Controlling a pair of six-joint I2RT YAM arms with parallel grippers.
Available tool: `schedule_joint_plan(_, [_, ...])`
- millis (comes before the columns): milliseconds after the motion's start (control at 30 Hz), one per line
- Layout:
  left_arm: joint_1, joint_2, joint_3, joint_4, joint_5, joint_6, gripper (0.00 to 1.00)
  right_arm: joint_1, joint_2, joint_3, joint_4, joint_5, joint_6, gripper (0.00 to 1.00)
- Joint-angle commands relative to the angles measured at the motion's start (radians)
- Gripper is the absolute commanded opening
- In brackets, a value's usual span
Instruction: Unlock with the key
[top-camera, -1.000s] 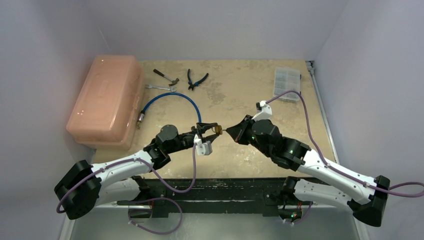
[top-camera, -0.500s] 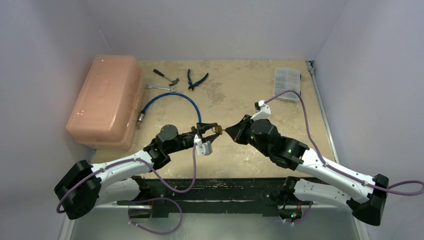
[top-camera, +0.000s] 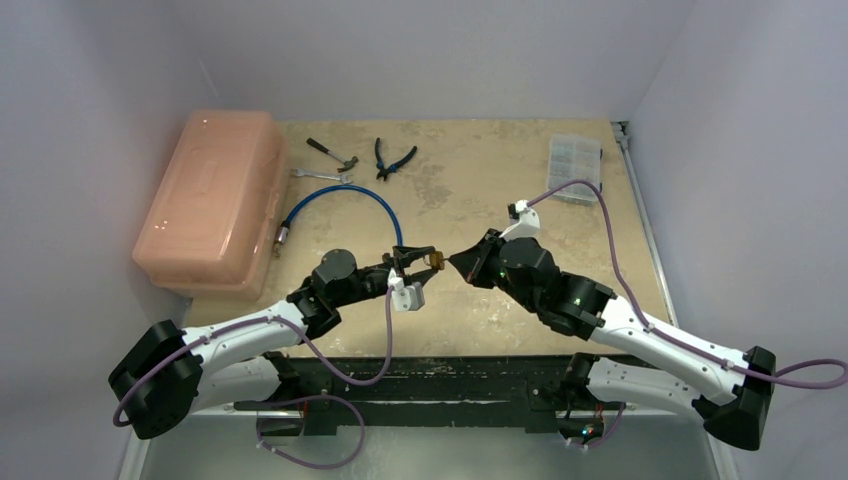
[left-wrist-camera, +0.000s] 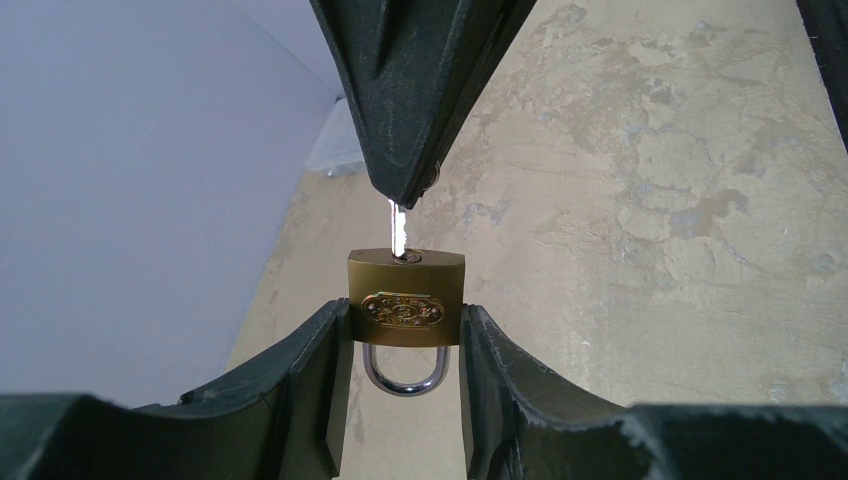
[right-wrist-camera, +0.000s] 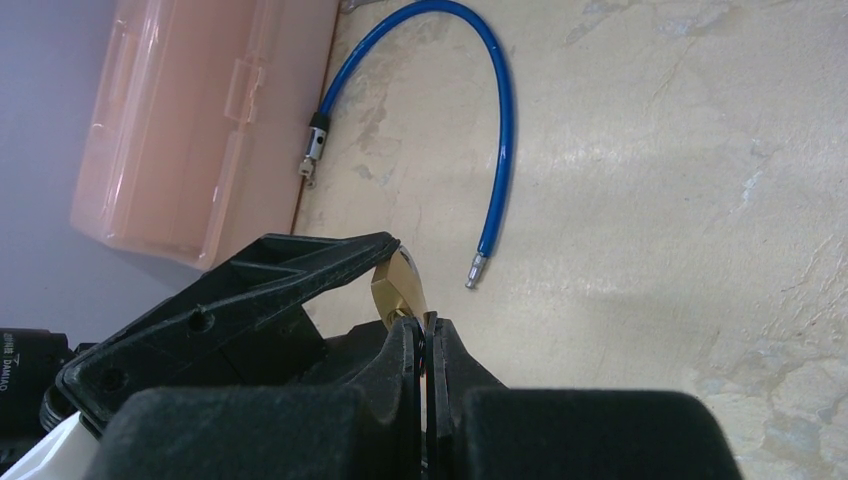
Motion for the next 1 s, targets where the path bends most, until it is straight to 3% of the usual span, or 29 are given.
schedule_joint_plan(0, [0.002, -0.008, 0.034, 0.047, 0.023, 0.006, 0.00, 0.004, 0.002, 0.045, 0.033, 0.037, -0.004, 0.00])
schedule_joint_plan(967, [0.001, 0.001, 0.043, 0.026, 0.014, -0.006, 0.00, 0.004, 0.053, 0.075, 0.040, 0.045, 0.000, 0.00])
